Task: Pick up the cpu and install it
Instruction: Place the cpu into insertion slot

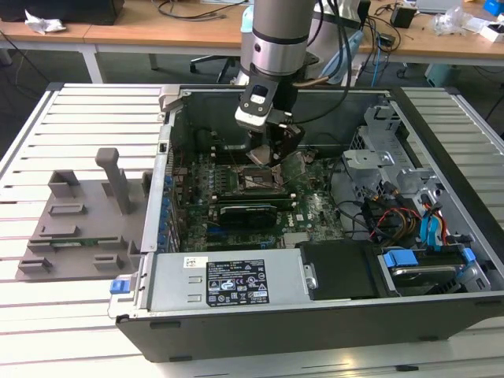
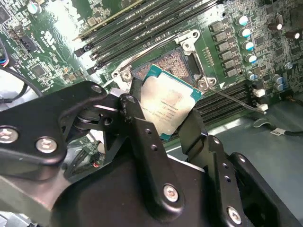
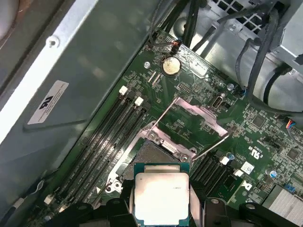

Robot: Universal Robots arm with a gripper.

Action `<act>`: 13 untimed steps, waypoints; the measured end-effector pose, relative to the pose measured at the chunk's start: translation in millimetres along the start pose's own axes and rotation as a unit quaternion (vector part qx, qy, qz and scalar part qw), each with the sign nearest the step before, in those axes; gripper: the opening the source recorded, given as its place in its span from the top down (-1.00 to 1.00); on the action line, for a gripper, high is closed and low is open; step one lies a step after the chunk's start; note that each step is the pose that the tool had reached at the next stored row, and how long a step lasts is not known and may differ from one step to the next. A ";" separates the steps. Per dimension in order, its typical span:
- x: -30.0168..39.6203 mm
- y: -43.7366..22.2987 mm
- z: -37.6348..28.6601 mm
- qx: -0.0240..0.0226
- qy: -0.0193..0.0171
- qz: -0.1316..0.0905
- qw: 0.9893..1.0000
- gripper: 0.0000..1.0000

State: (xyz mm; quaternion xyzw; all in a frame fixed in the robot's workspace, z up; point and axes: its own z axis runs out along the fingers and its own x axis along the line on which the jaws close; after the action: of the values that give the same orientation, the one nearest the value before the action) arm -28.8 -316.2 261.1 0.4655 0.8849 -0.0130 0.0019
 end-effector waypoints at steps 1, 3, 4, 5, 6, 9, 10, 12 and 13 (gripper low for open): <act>0.0 0.0 0.0 0.000 0.000 0.016 1.000 -0.09; 0.0 0.0 0.0 0.000 0.000 0.020 1.000 -0.09; 0.0 0.0 0.0 0.000 0.001 0.024 1.000 -0.09; 0.0 0.0 0.0 0.000 0.001 0.027 1.000 -0.09; 0.0 0.0 0.0 0.000 0.001 0.030 1.000 -0.09; 0.0 0.0 0.0 0.001 0.001 0.036 0.999 -0.09; 0.0 0.0 0.0 0.001 0.001 0.038 0.999 -0.09; 0.0 0.0 0.0 0.001 0.001 0.042 0.999 -0.09; 0.0 0.0 0.0 0.001 0.001 0.045 0.999 -0.09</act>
State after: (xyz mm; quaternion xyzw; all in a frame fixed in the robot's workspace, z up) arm -28.8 -316.1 261.1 0.5045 0.8633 -0.0130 0.0013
